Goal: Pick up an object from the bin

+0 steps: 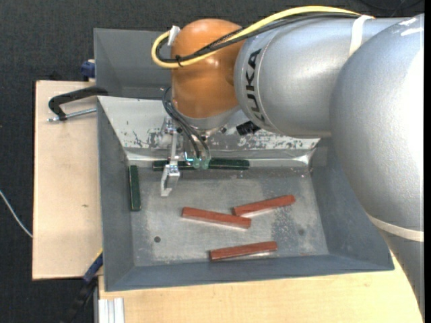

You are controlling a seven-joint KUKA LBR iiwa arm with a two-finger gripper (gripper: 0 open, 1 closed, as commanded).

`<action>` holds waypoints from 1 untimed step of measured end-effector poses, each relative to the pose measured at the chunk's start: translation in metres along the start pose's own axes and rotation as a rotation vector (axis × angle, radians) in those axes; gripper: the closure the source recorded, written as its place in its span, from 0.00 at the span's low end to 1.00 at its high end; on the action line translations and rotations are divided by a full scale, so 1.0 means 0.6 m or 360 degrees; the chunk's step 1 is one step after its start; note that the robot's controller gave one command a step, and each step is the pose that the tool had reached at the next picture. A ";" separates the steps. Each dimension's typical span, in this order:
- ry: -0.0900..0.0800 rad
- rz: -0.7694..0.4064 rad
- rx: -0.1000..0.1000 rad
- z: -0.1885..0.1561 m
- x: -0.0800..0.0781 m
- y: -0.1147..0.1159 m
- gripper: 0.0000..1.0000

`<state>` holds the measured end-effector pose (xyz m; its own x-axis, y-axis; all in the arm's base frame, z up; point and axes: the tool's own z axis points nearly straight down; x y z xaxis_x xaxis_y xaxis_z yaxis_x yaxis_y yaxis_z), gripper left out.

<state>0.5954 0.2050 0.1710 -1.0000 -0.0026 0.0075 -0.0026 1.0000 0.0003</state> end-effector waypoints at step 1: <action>-0.0014 0.0003 -0.0002 -0.009 -0.004 -0.002 0.00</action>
Offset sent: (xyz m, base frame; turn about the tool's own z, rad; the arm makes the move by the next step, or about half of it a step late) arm -0.0701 -0.0716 -0.1010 0.0179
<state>0.5976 0.2040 0.1763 -1.0000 -0.0006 -0.0011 -0.0006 1.0000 0.0019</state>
